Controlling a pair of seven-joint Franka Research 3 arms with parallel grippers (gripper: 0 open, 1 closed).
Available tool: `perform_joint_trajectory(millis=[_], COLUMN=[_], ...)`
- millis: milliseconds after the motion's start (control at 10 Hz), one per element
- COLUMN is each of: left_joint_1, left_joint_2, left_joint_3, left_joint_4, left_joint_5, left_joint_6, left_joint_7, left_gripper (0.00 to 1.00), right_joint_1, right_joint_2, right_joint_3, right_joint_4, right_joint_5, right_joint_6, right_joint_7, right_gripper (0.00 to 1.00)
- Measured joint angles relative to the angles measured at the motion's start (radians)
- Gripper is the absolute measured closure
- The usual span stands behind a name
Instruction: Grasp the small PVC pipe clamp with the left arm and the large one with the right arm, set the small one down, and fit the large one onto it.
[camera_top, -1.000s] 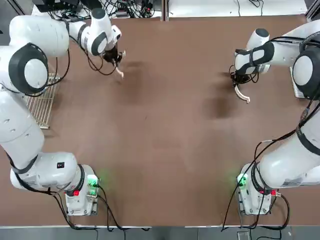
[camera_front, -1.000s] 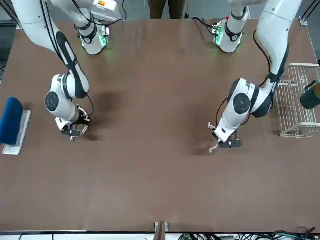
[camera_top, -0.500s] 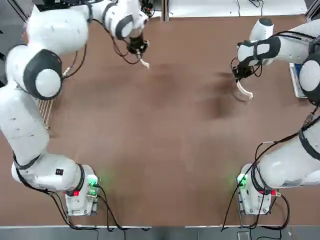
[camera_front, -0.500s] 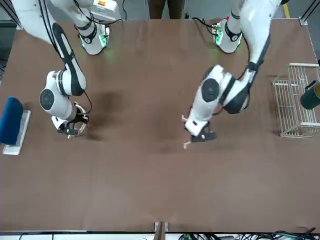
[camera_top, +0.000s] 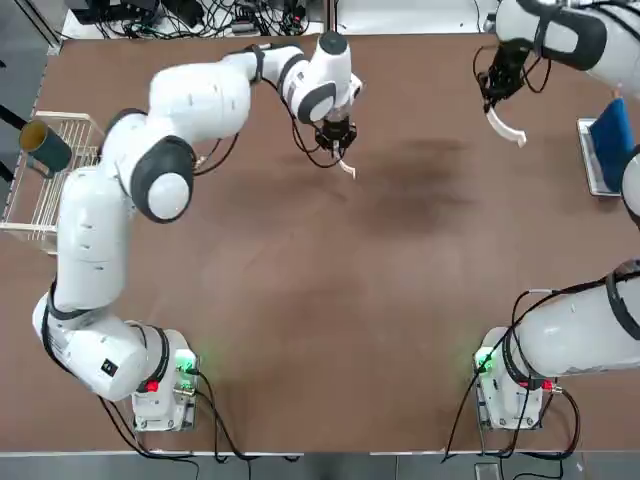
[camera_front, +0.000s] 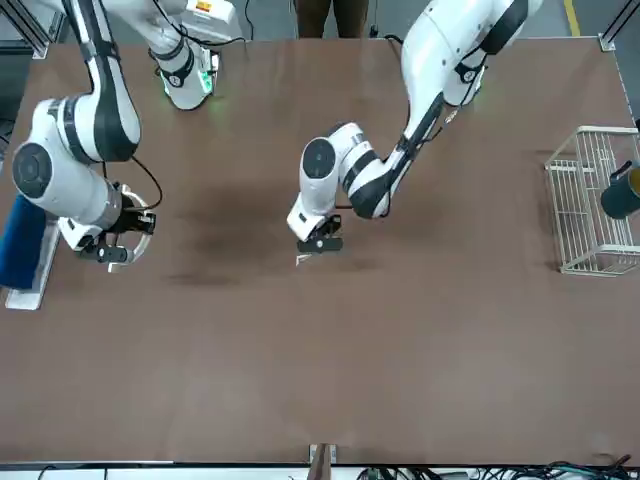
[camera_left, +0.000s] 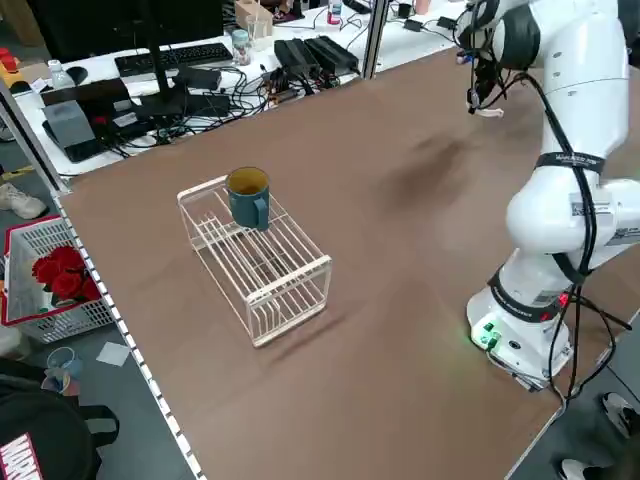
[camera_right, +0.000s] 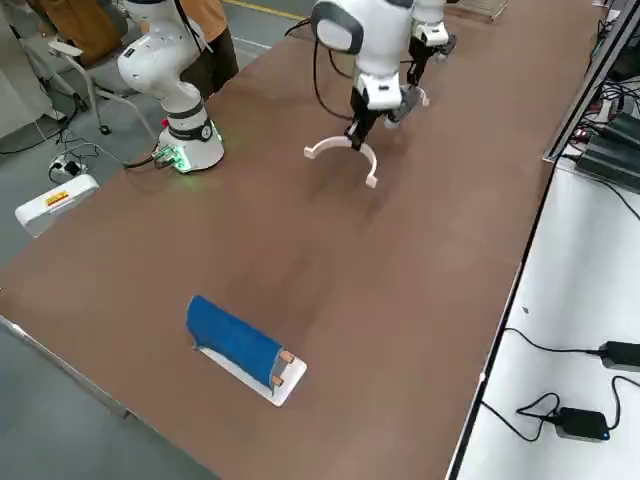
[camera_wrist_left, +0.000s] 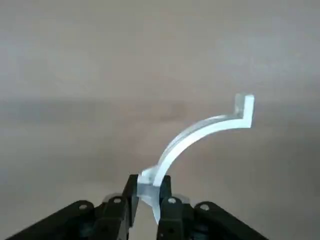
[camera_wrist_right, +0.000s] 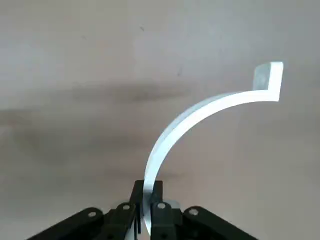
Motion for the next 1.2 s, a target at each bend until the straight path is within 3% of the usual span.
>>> perform_joint_trajectory(millis=[300, 600, 800, 1200], left_joint_1=[-0.041, -0.044, -0.044, -0.032], left_joint_2=[0.115, 0.14, 0.14, 0.116], left_joint_3=[0.024, 0.031, 0.032, 0.037], left_joint_4=[0.086, 0.096, 0.097, 0.132], left_joint_5=[0.0, 0.0, 0.0, 0.0], left_joint_6=[0.037, 0.058, 0.058, 0.023], left_joint_7=[-0.032, -0.032, -0.032, -0.032], left_gripper=[0.79, 0.77, 0.7, 0.15], right_joint_1=[0.005, 0.013, 0.019, 0.068], right_joint_2=[0.002, 0.027, 0.087, 0.205], right_joint_3=[0.08, 0.175, 0.22, 0.247], right_joint_4=[0.102, 0.153, 0.227, 0.374], right_joint_5=[0.001, 0.002, 0.002, 0.003], right_joint_6=[-0.05, -0.049, -0.047, -0.047], right_joint_7=[0.066, 0.204, 0.254, 0.371], right_gripper=[0.91, 0.91, 0.91, 0.91])
